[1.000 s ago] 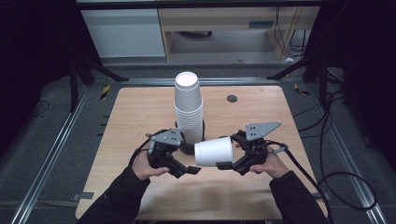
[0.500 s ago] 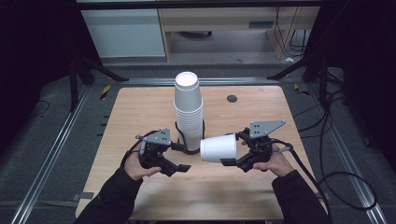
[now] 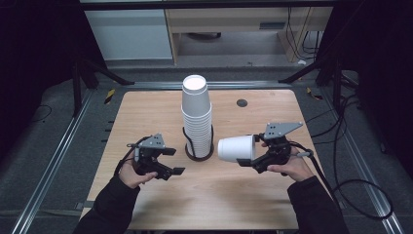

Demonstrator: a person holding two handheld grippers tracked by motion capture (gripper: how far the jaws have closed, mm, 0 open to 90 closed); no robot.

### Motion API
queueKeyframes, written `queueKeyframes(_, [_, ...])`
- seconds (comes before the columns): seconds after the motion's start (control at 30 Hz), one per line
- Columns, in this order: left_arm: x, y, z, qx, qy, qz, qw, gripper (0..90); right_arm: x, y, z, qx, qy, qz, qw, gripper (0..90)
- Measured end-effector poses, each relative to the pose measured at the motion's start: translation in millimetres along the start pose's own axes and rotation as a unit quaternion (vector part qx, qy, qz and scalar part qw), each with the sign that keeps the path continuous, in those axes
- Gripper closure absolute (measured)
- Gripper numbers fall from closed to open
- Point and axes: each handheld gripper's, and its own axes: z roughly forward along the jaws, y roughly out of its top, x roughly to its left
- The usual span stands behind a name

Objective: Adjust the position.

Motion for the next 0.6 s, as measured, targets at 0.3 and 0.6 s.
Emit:
queueKeyframes(0.3, [11.1,-13.6,-0.1,0.018,0.035,-0.027,0.9989,18.3,-8.4,5.4,-19.2,0.037,-0.063,0.026,0.9970,9.8])
queueKeyframes(0.6, [8.5,-11.2,2.3,0.013,0.031,-0.018,0.9993,18.1,-10.2,3.4,-25.7,0.051,-0.068,0.031,0.9959,9.7])
